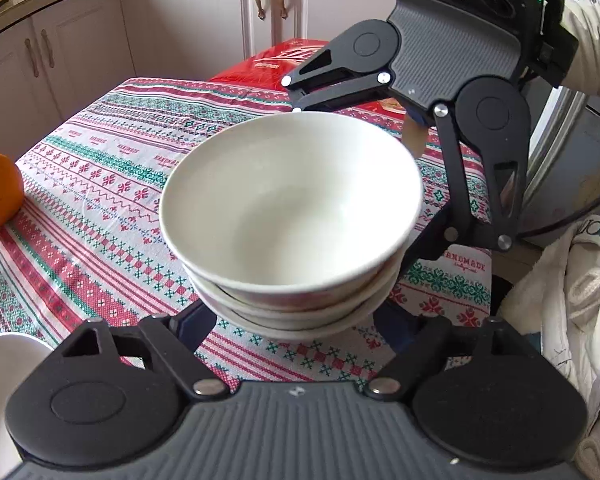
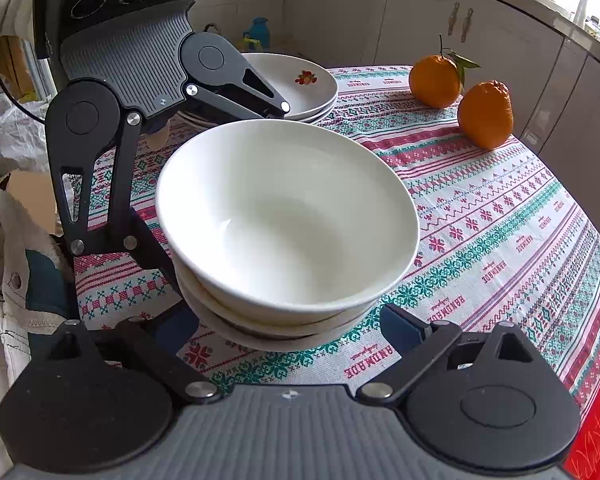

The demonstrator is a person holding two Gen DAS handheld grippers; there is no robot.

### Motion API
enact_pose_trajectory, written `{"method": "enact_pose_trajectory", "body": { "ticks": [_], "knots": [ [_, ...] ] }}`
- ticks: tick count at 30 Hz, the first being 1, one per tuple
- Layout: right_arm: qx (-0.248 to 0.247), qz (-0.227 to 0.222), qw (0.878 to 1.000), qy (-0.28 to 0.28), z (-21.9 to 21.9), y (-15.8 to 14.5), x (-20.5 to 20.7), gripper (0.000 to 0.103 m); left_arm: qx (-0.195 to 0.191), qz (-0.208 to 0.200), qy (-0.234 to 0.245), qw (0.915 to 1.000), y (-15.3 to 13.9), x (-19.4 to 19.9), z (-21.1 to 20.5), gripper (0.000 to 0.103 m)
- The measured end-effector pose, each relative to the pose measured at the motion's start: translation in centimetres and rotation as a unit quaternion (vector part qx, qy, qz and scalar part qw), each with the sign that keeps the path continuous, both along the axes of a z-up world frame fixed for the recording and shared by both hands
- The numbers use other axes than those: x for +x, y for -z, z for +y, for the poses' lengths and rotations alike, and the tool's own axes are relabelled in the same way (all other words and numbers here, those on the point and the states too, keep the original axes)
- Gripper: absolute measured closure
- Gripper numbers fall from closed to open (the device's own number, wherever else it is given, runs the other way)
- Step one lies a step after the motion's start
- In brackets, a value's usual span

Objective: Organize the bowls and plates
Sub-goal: 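Carry the bowl stack with both grippers and lower it onto the plate stack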

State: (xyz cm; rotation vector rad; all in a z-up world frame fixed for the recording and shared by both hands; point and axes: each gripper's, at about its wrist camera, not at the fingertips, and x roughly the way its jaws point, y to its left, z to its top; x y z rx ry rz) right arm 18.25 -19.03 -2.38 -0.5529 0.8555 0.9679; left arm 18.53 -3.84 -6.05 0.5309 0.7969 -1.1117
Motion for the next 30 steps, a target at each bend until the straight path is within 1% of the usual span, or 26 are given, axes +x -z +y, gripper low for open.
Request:
{"method": "enact_pose_trajectory", "body": {
  "ticks": [9, 11, 19, 24, 30],
  "knots": [
    [0.002, 0.015, 1.000, -0.015, 0.1, -0.1, 0.4, 0.010, 0.002, 0.007, 0.022, 0.9997, -0.4, 0.8, 0.1, 0.020],
    [0.005, 0.021, 1.000, -0.015, 0.2, -0.1, 0.5, 0.013, 0.001, 0.011, 0.024, 0.9996, -0.2, 1.1, 0.1, 0.020],
    [0.005, 0.023, 1.000, -0.013, 0.2, 0.0, 0.5, 0.013, 0.001, 0.015, 0.031, 0.9994, -0.3, 1.4, 0.2, 0.019],
    [0.005, 0.025, 1.000, -0.010, 0.2, -0.2, 0.5, 0.013, -0.001, 0.016, 0.029, 0.9994, -0.3, 1.3, 0.2, 0.020],
    [-0.003, 0.022, 1.000, -0.019, 0.7, -0.8, 0.3, 0.013, -0.004, 0.015, 0.021, 0.9997, -0.8, 0.7, 0.7, 0.020]
  ]
}}
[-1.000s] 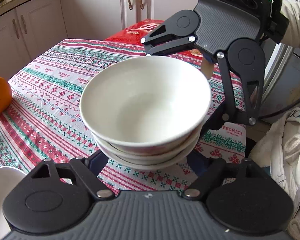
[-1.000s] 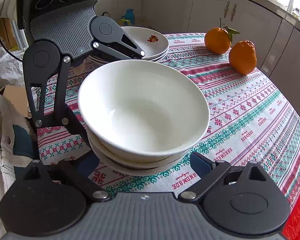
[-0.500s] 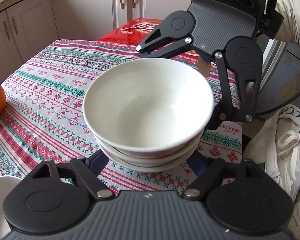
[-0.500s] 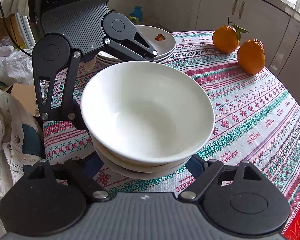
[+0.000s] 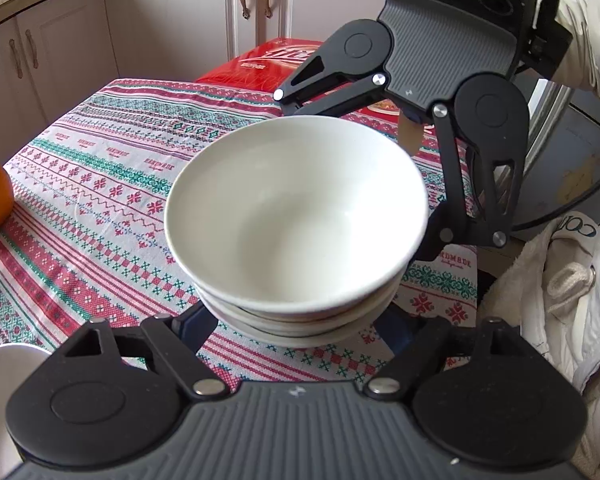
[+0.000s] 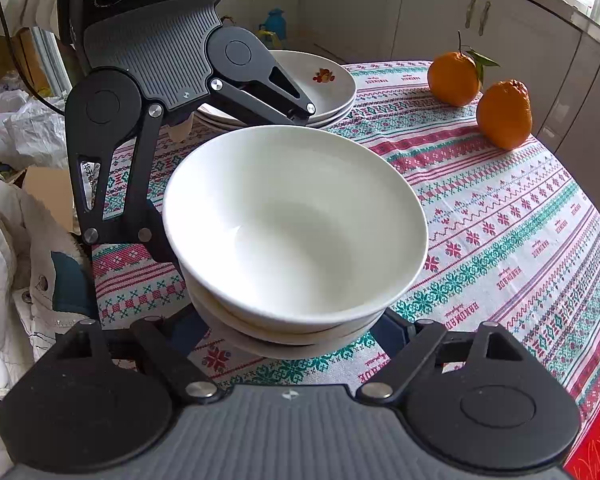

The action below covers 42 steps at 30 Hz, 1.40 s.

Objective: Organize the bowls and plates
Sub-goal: 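Carry the bowl stack with both grippers and lower it onto the plate stack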

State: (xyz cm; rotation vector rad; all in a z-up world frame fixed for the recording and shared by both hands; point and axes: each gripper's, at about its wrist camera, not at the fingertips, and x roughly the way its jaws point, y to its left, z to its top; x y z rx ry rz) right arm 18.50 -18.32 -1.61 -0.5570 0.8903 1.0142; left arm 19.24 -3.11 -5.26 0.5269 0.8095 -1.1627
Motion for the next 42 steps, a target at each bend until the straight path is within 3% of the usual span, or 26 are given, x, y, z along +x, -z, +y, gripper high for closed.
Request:
{"method": "enact_pose_trajectory", "body": {
  "ticks": [10, 19, 29, 42],
  "knots": [
    [0.005, -0.031, 0.999, -0.035, 2.8, -3.2, 1.0, 0.013, -0.009, -0.033, -0.038, 0.9987, -3.4, -0.3, 3.3, 0.020],
    [0.007, -0.069, 0.993, -0.095, 8.6, -4.7, 3.9, 0.013, 0.001, -0.068, -0.105, 0.9922, -5.2, 1.0, 8.4, 0.020],
    [0.009, -0.067, 0.987, -0.148, 15.0, -3.3, 6.8, 0.013, 0.027, -0.068, -0.170, 0.9827, -4.4, 2.6, 13.7, 0.020],
    [0.017, -0.039, 0.989, -0.144, 17.9, -1.5, 8.4, 0.014, 0.041, -0.053, -0.198, 0.9780, -2.8, 3.9, 16.3, 0.020]
  ]
}}
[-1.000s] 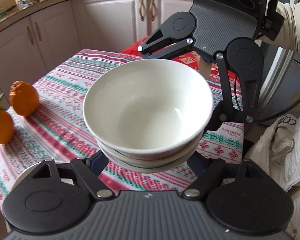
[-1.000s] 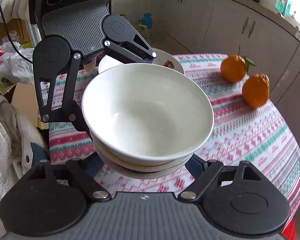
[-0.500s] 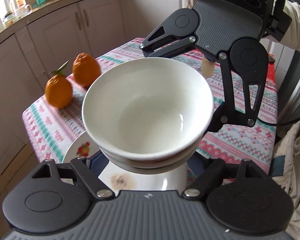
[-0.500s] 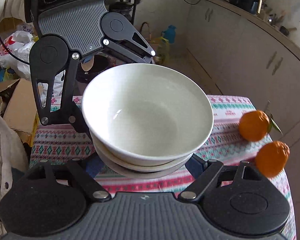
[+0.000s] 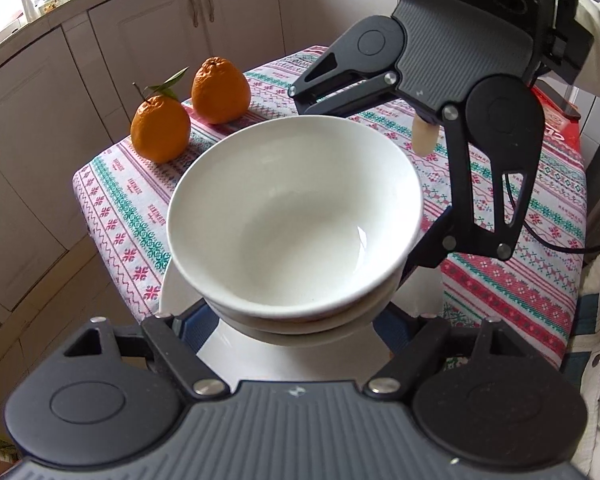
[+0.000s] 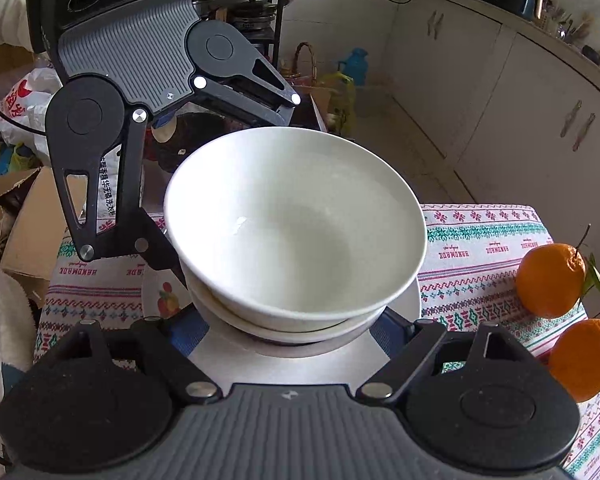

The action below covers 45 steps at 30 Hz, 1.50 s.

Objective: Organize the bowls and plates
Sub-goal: 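Carry the bowl stack with both grippers and lower it onto the plate stack, then open both grippers and pull them away from the stacked dishes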

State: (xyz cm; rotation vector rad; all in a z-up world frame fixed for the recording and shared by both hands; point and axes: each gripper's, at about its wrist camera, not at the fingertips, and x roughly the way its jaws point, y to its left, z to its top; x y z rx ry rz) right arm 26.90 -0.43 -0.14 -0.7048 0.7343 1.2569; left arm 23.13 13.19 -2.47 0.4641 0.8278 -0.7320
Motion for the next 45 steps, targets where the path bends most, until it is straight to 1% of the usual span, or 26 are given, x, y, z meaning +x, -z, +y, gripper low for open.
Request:
{"method": "enact_pose_trajectory", "body": {
  "ticks": [8, 14, 22, 25, 26, 28, 32, 35, 36, 39, 42, 44, 45],
  "knots": [
    [0.005, 0.016, 1.000, 0.011, -0.2, 0.1, 0.5, 0.014, 0.000, 0.001, -0.003, 1.0000, 0.2, 0.3, 0.2, 0.020],
    [0.013, 0.028, 0.999, 0.021, -0.2, 0.9, 1.3, 0.014, -0.001, -0.003, -0.007, 1.0000, 0.0, 0.1, 0.2, 0.020],
    [0.021, 0.027, 0.999, 0.032, -0.5, 1.1, 1.3, 0.013, 0.000, -0.019, -0.015, 0.9997, -0.1, -0.5, 0.2, 0.019],
    [0.031, 0.032, 0.998, 0.041, -0.9, 0.8, 1.0, 0.010, -0.007, -0.027, -0.026, 0.9993, -0.2, -0.9, 0.3, 0.016],
    [0.034, 0.029, 0.998, 0.043, -1.1, 0.7, 0.8, 0.007, -0.007, -0.034, -0.029, 0.9990, -0.3, -1.2, 0.3, 0.014],
    [0.039, 0.024, 0.998, 0.047, -1.5, 0.3, 0.2, 0.006, -0.008, -0.049, -0.039, 0.9980, -0.4, -1.8, 0.4, 0.010],
    [0.049, 0.013, 0.996, 0.071, -2.8, -0.5, -1.3, 0.004, -0.024, -0.060, -0.074, 0.9952, -0.6, -3.3, 1.0, 0.008],
    [0.061, 0.001, 0.993, 0.103, -4.0, -1.4, -2.6, 0.002, -0.040, -0.081, -0.115, 0.9893, -1.1, -5.1, 1.4, 0.005],
    [0.062, -0.003, 0.991, 0.122, -4.3, -1.7, -3.1, 0.001, -0.045, -0.088, -0.131, 0.9864, -1.2, -5.6, 1.6, 0.004],
    [0.065, -0.015, 0.981, 0.183, -5.1, -2.7, -4.5, 0.000, -0.073, -0.116, -0.179, 0.9742, -2.0, -7.7, 1.7, 0.001],
    [0.071, -0.030, 0.965, 0.252, -5.8, -3.6, -6.0, 0.000, -0.091, -0.161, -0.223, 0.9570, -2.8, -9.9, 1.0, 0.001],
    [0.081, -0.031, 0.951, 0.298, -6.3, -4.0, -7.0, 0.000, -0.102, -0.177, -0.241, 0.9486, -3.2, -11.2, 0.1, 0.001],
    [0.084, -0.033, 0.942, 0.324, -6.6, -4.0, -7.4, 0.000, -0.108, -0.179, -0.253, 0.9446, -3.4, -11.7, -0.4, 0.001]
  ]
}}
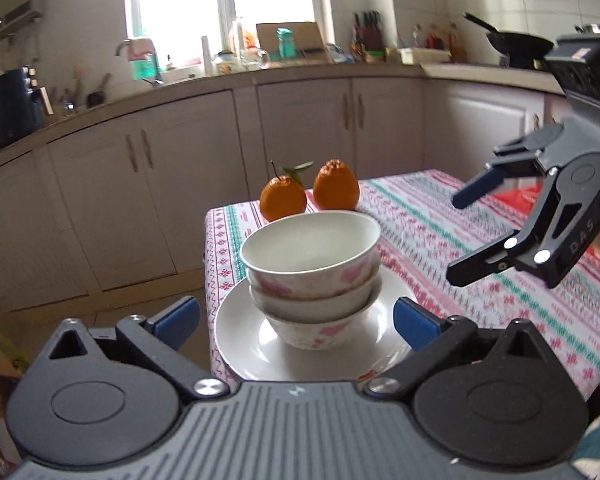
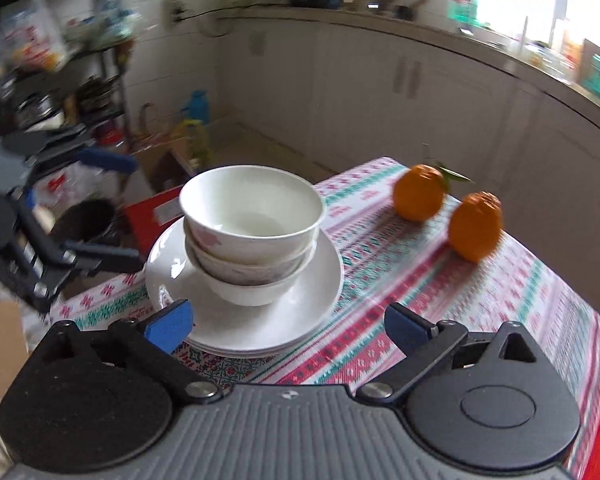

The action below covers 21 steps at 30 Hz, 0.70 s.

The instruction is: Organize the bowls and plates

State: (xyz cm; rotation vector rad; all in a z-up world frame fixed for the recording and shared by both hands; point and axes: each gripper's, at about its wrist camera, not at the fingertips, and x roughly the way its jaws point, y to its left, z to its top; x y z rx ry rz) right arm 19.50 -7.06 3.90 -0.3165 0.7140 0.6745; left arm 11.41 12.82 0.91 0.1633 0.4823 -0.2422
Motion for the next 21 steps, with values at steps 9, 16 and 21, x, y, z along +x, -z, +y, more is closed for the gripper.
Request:
{"method": "enact_pose_trajectory", "body": {
  "ticks": [9, 16, 21],
  "knots": [
    [0.041, -0.029, 0.980, 0.190, -2.8, -0.3, -5.7, 0.000, -0.062, -0.023, -0.096, 0.9932, -1.9, -3.7, -3.0, 0.001],
    [0.051, -0.063, 0.968, 0.237, -3.7, -1.0, -9.9, 0.000, -0.057, -0.019, -0.160, 0.9853, -2.4, -6.6, -4.8, 0.001],
    [0.043, -0.089, 0.964, 0.245, -3.9, -1.1, -12.0, 0.000, -0.069, -0.014, -0.168, 0.9832, -2.7, -7.8, -5.3, 0.001]
  ]
}}
